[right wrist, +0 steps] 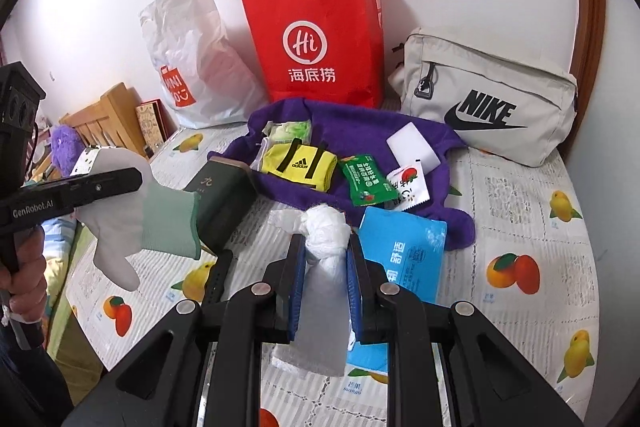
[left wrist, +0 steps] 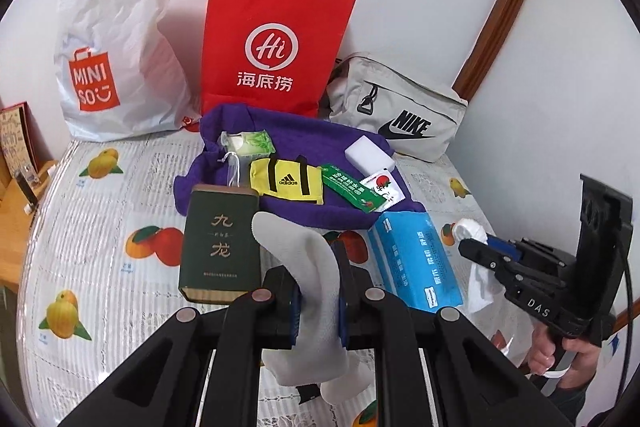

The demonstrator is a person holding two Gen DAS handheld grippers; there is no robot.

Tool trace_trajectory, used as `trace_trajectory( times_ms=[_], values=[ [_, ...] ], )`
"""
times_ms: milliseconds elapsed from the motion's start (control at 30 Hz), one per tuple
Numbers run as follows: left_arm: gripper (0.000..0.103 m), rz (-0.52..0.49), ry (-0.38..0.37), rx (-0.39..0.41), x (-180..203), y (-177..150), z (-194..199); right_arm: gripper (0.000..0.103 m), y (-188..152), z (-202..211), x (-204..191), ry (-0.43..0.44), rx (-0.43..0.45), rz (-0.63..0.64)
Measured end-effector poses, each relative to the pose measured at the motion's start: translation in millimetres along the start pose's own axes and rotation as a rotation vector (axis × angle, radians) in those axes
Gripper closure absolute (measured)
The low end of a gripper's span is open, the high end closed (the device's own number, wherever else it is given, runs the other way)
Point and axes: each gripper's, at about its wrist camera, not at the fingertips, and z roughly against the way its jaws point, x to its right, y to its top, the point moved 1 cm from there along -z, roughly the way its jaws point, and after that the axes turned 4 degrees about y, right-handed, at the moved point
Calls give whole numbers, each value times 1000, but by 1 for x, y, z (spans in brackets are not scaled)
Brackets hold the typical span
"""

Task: Organize soft objects
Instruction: 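Carry the white glove and white knotted cloth over the purple towel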

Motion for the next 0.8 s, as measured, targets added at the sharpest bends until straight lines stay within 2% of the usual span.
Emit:
trace_trajectory(
  times_ms=[233, 567, 800],
  values=[
    [89, -8, 26, 8, 1, 9, 1, 83, 7, 0, -2, 3, 2, 10],
    [89, 1, 19, 2, -2, 15, -4, 83, 19, 7, 3, -4, 26, 11],
    [89, 0, 7, 28, -1, 27, -3, 83, 24, -1, 10, -7, 17, 6]
  ],
)
